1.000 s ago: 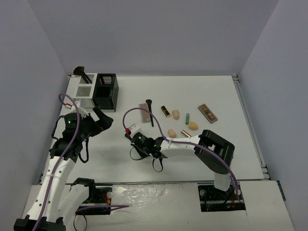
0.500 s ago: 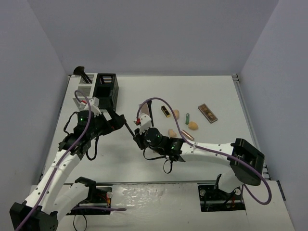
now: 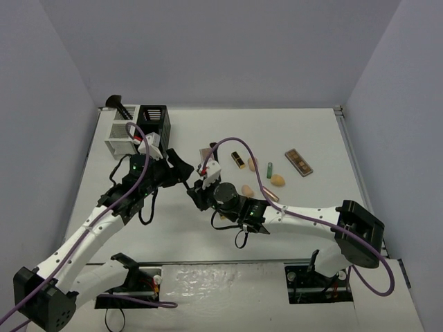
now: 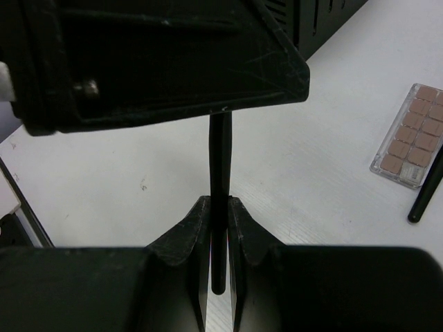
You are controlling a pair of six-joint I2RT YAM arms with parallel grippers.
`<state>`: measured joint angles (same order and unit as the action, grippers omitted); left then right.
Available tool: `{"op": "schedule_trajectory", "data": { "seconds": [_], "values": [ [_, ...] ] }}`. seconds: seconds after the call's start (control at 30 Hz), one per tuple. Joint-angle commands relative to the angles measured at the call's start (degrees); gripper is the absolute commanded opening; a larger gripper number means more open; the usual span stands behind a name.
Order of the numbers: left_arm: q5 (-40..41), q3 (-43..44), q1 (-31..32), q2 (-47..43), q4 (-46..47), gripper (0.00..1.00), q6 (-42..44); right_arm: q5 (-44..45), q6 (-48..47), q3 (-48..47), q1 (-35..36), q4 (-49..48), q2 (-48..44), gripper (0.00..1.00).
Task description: Organize the makeup
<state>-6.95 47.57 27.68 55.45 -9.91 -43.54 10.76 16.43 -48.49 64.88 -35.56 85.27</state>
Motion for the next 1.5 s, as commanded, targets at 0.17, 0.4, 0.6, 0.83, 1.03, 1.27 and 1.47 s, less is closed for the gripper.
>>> {"op": "schedule_trajectory", "data": {
  "seconds": [0.17,0.4,0.6,0.83,1.03,1.27,1.47],
  "values": [
    [3.7,3.4,1.9,1.7,6.2,0.18,-0.2,1.9,-1.2,-0.2,0.2,-7.4,-2.6,0.0],
    [6.1,4.4,1.9,1.3,6.9,0.0,1.8,2.3,-2.2,-1.0,-0.2,-6.5,-2.2,0.45],
    [13.3,8.8,1.4,2.9,3.2,0.0,7.2,1.8,-4.2,-1.8,-3.1,-2.2,-3.5,0.85],
    [20.8,17.8,-7.2,8.3,4.6,0.0,13.4,-2.5,-5.9,1.3,-14.4,3.6,-8.6,0.96],
    [22.5,26.9,-18.5,18.5,13.2,0.0,16.8,-4.4,-7.7,4.2,-20.2,5.2,-10.9,1.0],
    [22.9,38.5,-26.8,32.1,23.5,0.0,21.7,-7.8,-7.3,5.1,-21.0,4.6,-8.7,1.0],
    [21.8,46.6,-31.9,44.4,34.1,0.0,26.2,-11.6,-8.3,4.0,-21.1,5.2,-6.1,1.0]
  ]
}}
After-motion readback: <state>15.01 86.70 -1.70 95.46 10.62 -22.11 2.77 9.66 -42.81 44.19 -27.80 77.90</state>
